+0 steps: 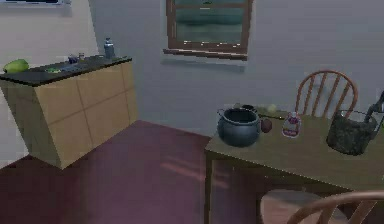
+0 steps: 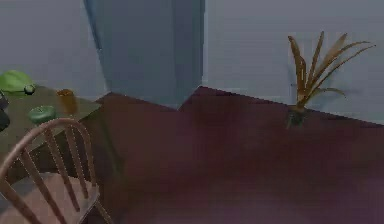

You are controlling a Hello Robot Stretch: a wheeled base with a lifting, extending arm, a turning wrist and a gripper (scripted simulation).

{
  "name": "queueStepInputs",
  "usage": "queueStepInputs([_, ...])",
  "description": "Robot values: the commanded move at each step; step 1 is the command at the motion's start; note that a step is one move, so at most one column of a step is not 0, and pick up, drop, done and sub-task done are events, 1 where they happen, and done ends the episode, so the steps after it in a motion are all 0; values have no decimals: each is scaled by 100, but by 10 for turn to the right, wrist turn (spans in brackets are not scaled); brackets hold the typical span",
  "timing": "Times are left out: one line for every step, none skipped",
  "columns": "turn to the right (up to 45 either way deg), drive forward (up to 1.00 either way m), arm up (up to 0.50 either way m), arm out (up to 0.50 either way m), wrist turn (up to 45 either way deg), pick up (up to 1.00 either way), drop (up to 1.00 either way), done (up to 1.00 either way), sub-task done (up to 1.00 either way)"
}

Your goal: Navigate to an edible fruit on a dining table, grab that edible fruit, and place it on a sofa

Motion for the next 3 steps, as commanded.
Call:
queueStepInputs([-360, 0, 0, 0, 0, 0, 0, 0, 0])
queueStepInputs([450, 0, 0, 0, 0, 0, 0, 0, 0])
queueStepInputs([300, 0, 0, 0, 0, 0, 0, 0, 0])
